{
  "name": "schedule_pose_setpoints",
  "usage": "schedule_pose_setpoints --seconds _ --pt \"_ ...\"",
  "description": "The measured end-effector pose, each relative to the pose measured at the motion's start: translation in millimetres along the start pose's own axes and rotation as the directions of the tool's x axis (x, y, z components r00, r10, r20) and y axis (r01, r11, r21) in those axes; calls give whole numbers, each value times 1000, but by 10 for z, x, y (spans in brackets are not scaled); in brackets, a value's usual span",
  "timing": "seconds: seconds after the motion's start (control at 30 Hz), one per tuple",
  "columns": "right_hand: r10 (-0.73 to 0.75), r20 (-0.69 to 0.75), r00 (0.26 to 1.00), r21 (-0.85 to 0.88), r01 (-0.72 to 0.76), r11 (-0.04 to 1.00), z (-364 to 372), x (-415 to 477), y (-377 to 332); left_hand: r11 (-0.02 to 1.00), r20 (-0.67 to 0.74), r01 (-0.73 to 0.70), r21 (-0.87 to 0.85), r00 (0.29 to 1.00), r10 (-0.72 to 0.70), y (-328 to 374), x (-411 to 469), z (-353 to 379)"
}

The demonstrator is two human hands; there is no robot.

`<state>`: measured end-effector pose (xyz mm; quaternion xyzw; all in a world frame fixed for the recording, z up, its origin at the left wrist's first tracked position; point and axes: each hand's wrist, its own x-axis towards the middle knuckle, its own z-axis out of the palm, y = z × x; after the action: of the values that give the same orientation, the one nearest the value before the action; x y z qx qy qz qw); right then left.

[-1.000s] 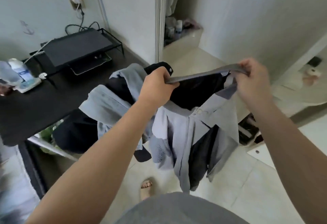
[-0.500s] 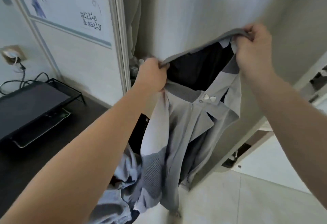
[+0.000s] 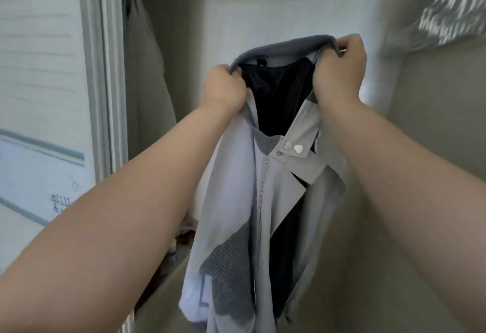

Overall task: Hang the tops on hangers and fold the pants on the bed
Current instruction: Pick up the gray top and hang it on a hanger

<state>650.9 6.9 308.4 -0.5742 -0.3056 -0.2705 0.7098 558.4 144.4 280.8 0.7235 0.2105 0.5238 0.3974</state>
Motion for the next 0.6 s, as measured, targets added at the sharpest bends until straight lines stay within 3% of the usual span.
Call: schedule_pose_setpoints --seconds 0.17,0.23,0.33,0.47,0.53,0.57,0.6 --pt "-22 -136 991 -25 18 1000 304 710 164 995 22 -94 -16 995 95 316 756 263" --pt "-75 -145 987 -130 56 990 352 964 229 989 50 -148 26 988 146 408 1021 378" --pt "-142 -38 989 -369 118 922 369 1308 297 969 103 -218 115 973 206 526 1362 568" --pt "-101 181 978 -645 196 739 376 1621 224 966 193 -250 72 953 232 713 1701 821" --pt "-164 230 959 -721 282 634 368 1733 102 972 228 -233 36 949 219 799 1836 931" --pt "-245 254 936 -773 348 529 357 1789 31 975 251 -220 23 946 207 828 1891 989" --pt "-344 296 891 -837 415 356 339 1840 -51 977 277 -211 14 940 199 840 1934 1047"
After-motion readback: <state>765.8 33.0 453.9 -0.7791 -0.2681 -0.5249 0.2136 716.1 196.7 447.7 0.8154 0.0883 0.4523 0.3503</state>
